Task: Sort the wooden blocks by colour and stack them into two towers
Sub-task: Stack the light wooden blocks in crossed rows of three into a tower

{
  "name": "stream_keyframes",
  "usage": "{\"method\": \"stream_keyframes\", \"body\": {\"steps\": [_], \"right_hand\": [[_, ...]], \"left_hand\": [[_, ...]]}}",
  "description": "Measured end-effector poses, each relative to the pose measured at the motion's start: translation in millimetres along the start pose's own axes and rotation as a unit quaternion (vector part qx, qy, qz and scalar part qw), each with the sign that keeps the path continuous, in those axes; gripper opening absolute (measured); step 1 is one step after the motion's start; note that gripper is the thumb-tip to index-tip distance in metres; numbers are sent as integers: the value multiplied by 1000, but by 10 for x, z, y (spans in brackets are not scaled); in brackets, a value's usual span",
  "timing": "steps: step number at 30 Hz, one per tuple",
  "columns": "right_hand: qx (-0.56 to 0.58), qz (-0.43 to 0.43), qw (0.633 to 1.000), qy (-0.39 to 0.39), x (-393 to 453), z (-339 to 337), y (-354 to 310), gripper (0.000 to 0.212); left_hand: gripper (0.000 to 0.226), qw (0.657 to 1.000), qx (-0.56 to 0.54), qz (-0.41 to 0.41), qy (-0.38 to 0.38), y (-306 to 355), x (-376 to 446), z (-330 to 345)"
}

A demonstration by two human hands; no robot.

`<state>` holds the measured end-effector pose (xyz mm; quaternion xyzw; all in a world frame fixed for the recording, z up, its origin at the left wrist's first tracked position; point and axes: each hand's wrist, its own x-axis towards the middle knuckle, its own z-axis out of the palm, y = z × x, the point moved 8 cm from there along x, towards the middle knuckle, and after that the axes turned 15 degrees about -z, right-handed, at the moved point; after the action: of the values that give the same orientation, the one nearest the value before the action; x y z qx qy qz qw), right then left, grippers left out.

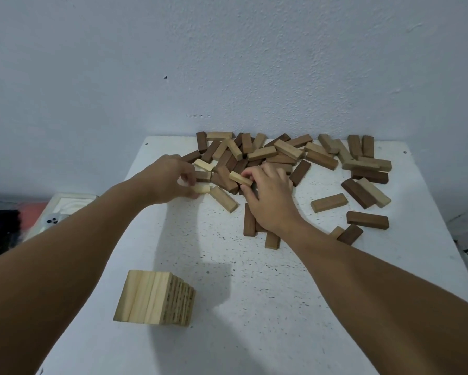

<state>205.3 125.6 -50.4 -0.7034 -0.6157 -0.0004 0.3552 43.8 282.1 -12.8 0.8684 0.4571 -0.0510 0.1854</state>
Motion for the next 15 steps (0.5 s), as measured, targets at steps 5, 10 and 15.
{"method": "stream_keyframes", "body": {"steps": [5,10,15], "right_hand": [[1,-2,1000,1,-5,5,5,18],[2,-3,1000,3,0,4,4,19],[-1,-2,1000,-2,-1,6,8,20]], "left_hand": [[19,992,-94,-8,81,49,28,-307],[28,1000,-16,-1,21,179,218,-97],[32,997,76,-14,-15,248,394,12]]}}
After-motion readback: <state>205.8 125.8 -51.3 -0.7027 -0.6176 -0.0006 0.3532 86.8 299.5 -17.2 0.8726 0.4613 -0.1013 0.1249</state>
